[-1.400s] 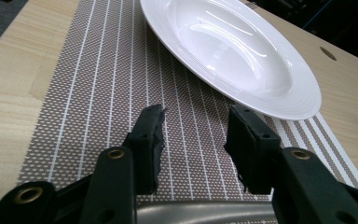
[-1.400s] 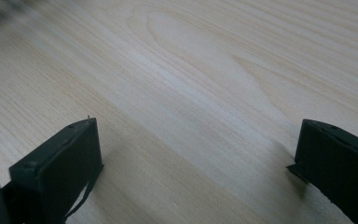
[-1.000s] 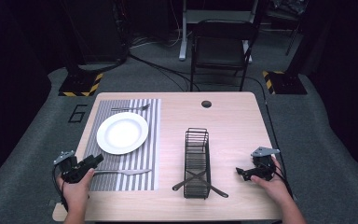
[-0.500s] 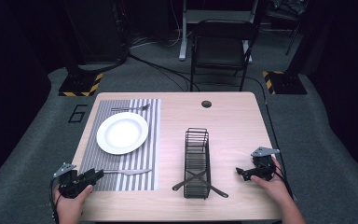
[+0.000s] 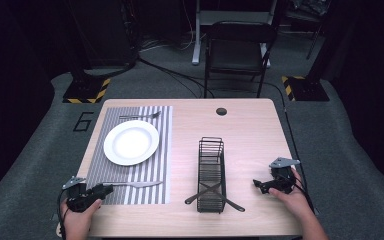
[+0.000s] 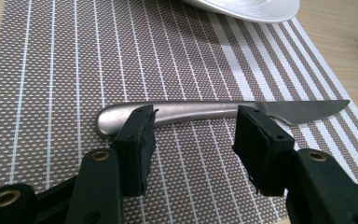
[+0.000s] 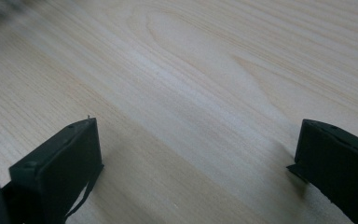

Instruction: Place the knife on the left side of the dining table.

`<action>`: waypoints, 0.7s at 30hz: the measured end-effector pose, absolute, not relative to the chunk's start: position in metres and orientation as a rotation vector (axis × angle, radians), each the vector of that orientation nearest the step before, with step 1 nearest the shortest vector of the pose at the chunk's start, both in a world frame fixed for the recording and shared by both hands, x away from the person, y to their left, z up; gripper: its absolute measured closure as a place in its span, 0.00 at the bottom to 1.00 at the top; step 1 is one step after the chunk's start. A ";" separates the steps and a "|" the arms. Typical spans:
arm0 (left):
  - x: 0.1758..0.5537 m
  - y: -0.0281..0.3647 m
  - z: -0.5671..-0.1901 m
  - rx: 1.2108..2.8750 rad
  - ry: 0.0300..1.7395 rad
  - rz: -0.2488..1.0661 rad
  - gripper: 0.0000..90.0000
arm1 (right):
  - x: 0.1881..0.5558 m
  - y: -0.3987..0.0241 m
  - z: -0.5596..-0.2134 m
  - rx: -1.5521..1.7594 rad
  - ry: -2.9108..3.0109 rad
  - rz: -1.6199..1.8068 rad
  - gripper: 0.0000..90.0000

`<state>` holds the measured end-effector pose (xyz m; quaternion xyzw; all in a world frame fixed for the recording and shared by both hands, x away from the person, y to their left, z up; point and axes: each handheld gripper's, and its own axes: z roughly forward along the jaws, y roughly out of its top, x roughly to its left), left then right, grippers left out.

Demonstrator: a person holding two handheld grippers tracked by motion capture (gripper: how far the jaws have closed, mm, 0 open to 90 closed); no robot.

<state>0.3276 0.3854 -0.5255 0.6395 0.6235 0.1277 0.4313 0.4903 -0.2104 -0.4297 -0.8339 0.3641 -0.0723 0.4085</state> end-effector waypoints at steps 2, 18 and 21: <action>0.330 0.387 -0.526 1.603 1.542 0.322 0.53 | 0.490 -0.210 -0.430 -2.101 0.917 -0.183 0.00; 0.325 0.377 -0.510 1.636 1.473 0.379 0.52 | 0.490 -0.210 -0.430 -2.101 0.918 -0.183 0.00; 0.323 0.372 -0.498 1.627 1.450 0.421 0.50 | 0.490 -0.210 -0.430 -2.103 0.916 -0.180 0.00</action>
